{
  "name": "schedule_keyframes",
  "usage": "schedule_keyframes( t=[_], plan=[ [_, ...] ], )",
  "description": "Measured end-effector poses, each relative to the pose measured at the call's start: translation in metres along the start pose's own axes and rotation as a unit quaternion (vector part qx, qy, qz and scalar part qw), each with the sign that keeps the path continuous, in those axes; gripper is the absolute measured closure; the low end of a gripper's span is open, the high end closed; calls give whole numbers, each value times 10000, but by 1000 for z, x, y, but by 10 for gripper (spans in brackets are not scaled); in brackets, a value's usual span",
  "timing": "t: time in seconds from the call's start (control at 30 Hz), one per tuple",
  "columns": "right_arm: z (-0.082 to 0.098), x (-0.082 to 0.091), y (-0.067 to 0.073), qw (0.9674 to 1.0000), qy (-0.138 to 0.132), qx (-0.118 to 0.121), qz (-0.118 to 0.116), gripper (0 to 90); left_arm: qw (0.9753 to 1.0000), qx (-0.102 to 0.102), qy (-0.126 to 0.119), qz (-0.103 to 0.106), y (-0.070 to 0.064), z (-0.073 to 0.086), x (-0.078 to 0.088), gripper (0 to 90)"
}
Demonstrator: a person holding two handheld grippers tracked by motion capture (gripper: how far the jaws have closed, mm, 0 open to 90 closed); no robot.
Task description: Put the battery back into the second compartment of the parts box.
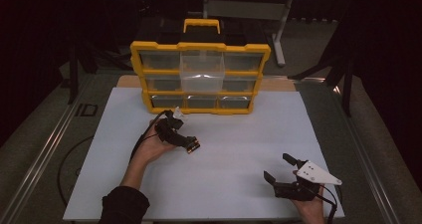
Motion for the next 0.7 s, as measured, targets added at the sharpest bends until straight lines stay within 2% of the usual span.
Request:
schedule_keyframes(
  t=[0.13, 0.17, 0.2, 0.23, 0.27, 0.33, 0.37, 0.4, 0.47, 0.6, 0.7],
  plan=[
    [0, 0, 0, 10000, 2, 5, -4, 84, 9998, 4, 142, 144, -1, 1, -5, 453],
    [0, 0, 0, 10000, 6, 7, -4, 84, 9994, 55, 204, 262, -1, 3, -7, 513],
    [0, 0, 0, 10000, 7, 8, -1, 84, 9994, 55, 204, 262, -1, 3, -7, 563],
    [0, 0, 0, 10000, 7, 8, -1, 84, 9992, 85, 234, 326, -1, 4, -9, 563],
    [0, 0, 0, 10000, 2, 4, -2, 84, 9989, 63, 298, 351, -1, 4, -11, 622],
    [0, 0, 0, 10000, 2, 4, -2, 84, 9987, 83, 316, 388, -1, 5, -12, 651],
    [0, 0, 0, 10000, 3, 4, -1, 84, 9981, 120, 359, 486, -1, 6, -14, 651],
    [0, 0, 0, 10000, 7, -1, -10, 84, 9978, 130, 373, 529, 0, 7, -15, 698],
    [0, 0, 0, 10000, 13, -22, -36, 84, 9976, 151, 368, 575, 0, 7, -16, 732],
    [0, -1, 0, 10000, 11, -9, -41, 84, 9976, 186, 414, 519, 2, 9, -18, 764],
    [0, 0, 0, 10000, 9, -23, -50, 84, 9978, 105, 530, 375, 3, 11, -21, 762]
  ],
)
Point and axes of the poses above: each handheld gripper's, and its own axes: x roughly backward along the jaws, z roughly out of its underside, y roughly to its left, the point moved 1 cm from there along -x, roughly forward along the jaws, and after that the axes turned 14 degrees about -y, right-handed, at the moved point
